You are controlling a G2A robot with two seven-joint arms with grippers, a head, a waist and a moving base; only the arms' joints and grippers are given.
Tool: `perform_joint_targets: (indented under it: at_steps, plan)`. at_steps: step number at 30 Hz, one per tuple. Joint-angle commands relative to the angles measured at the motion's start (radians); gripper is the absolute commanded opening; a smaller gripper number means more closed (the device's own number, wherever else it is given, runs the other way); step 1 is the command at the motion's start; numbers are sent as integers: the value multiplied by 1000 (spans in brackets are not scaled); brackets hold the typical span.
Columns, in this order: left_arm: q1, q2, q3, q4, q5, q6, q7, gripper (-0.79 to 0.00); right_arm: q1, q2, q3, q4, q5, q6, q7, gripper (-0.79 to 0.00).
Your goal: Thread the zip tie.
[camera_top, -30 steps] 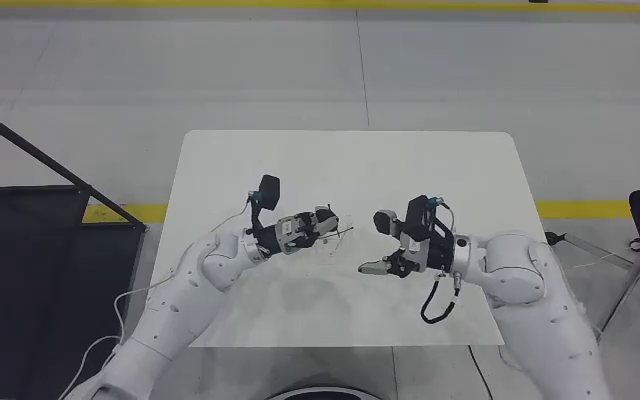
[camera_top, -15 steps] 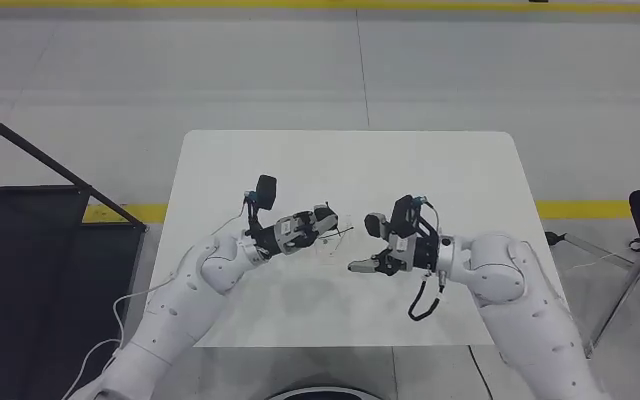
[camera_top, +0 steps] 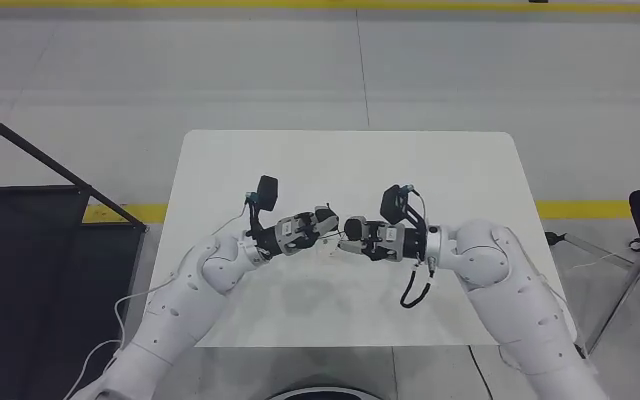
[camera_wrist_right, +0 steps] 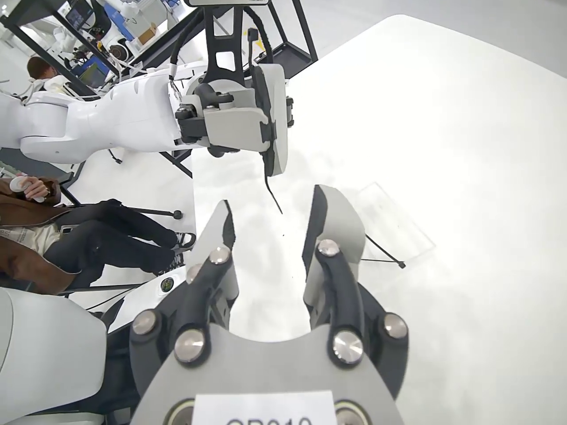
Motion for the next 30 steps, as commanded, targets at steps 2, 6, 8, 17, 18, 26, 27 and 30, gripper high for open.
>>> perform_joint_targets:
  at_steps: [2, 6, 8, 17, 18, 26, 27, 30]
  plan:
    - [1, -1, -2, 0, 5, -2, 3, -785, 9, -1, -10, 10, 9, -2, 0, -511]
    - [2, -3, -4, 1, 9, 0, 8, -785, 21, -2, -25, 18, 11, -4, -1, -523]
    - [3, -4, -5, 2, 9, 0, 10, -785, 27, -3, -32, 22, 13, -4, -2, -533]
    - [3, -8, -9, 6, 11, -3, 12, -785, 46, -4, -55, 38, 23, -4, 2, -739]
    - [3, -8, -9, 7, 11, -4, 12, -785, 47, -4, -56, 40, 25, -4, 1, -782]
    - [2, -11, -11, 8, 12, -7, 11, -785, 53, -2, -63, 45, 28, -5, 0, -785]
    - [2, -11, -11, 8, 11, -7, 11, -785, 53, -2, -63, 45, 28, -5, 0, -785]
    - [2, -11, -11, 8, 11, -7, 9, -770, 54, -1, -66, 45, 27, -4, -1, -785]
